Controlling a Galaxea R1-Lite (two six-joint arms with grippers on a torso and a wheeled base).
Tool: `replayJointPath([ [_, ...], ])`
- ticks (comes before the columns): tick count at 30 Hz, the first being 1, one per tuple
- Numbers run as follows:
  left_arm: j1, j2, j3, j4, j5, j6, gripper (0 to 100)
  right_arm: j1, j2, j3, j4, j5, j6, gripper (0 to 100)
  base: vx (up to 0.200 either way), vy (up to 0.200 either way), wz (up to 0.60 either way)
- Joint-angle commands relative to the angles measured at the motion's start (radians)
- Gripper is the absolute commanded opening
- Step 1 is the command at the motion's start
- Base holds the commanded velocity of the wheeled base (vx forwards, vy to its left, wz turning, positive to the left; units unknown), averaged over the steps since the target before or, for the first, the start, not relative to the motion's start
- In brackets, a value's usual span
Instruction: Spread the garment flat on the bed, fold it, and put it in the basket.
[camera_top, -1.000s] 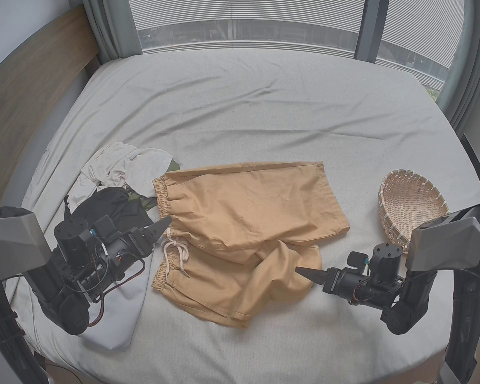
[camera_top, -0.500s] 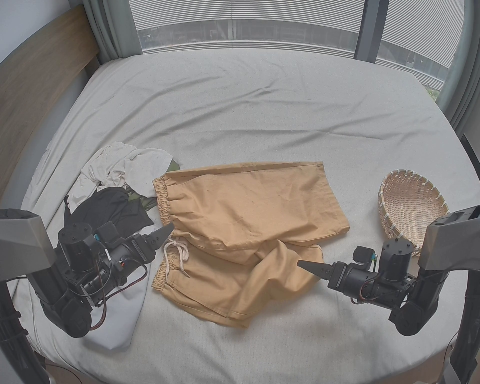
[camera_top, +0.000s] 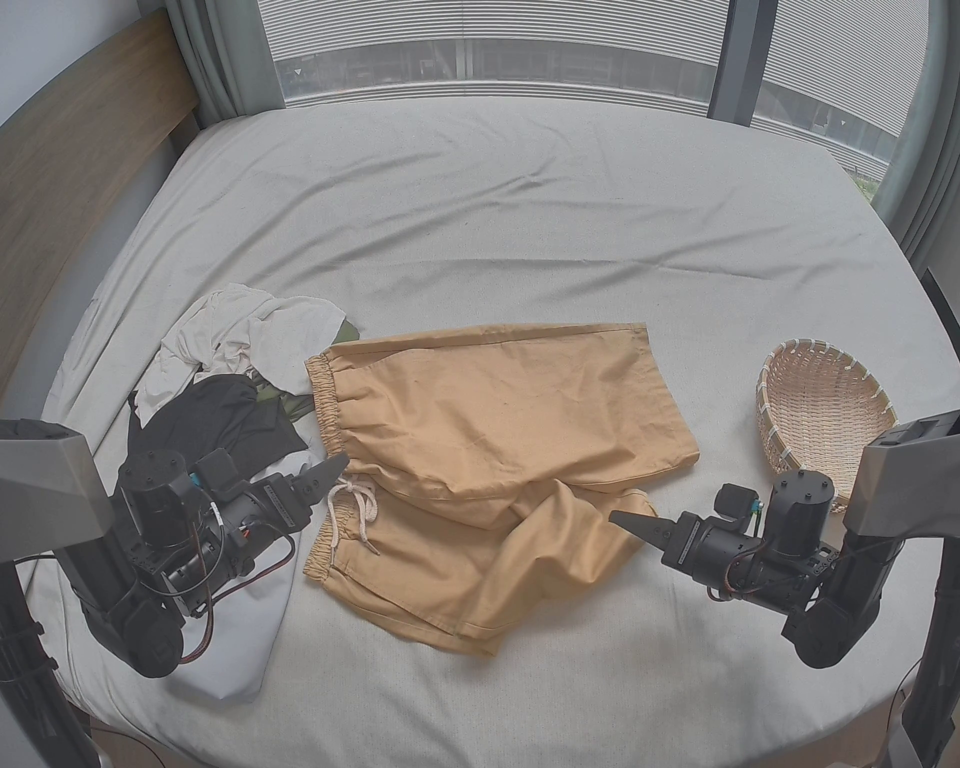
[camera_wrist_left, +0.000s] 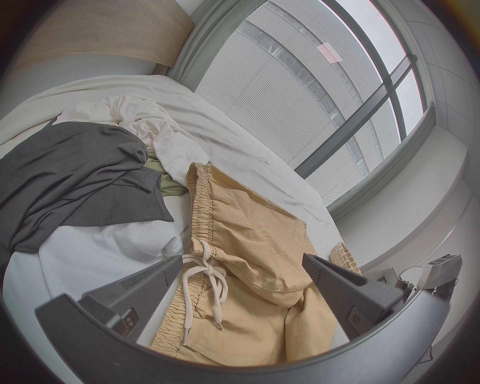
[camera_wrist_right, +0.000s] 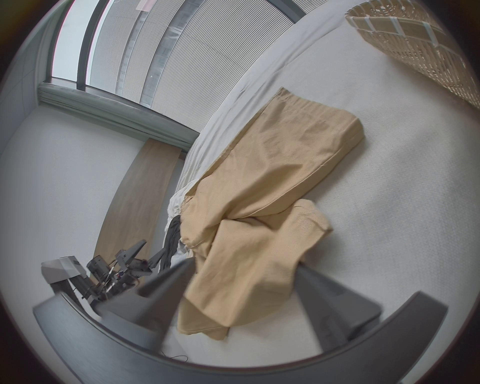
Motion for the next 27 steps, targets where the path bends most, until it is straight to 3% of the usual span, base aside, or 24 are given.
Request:
replayJointPath([
  [1, -0.001, 0.003, 0.003, -0.001, -0.001, 0.0, 100, 0.0, 0.028, 0.0, 0.0, -0.023, 0.0, 0, 0.0, 0.0, 0.0],
  [10, -0.001, 0.002, 0.014, -0.001, 0.001, 0.0, 100, -0.052, -0.051, 0.037, 0.0, -0.066, -0.002, 0, 0.0, 0.0, 0.0],
  [27, -0.002, 0.012, 0.031, -0.001, -0.001, 0.0, 100, -0.198, -0.093, 0.006, 0.001, -0.065, -0.022, 0, 0.0, 0.0, 0.0],
])
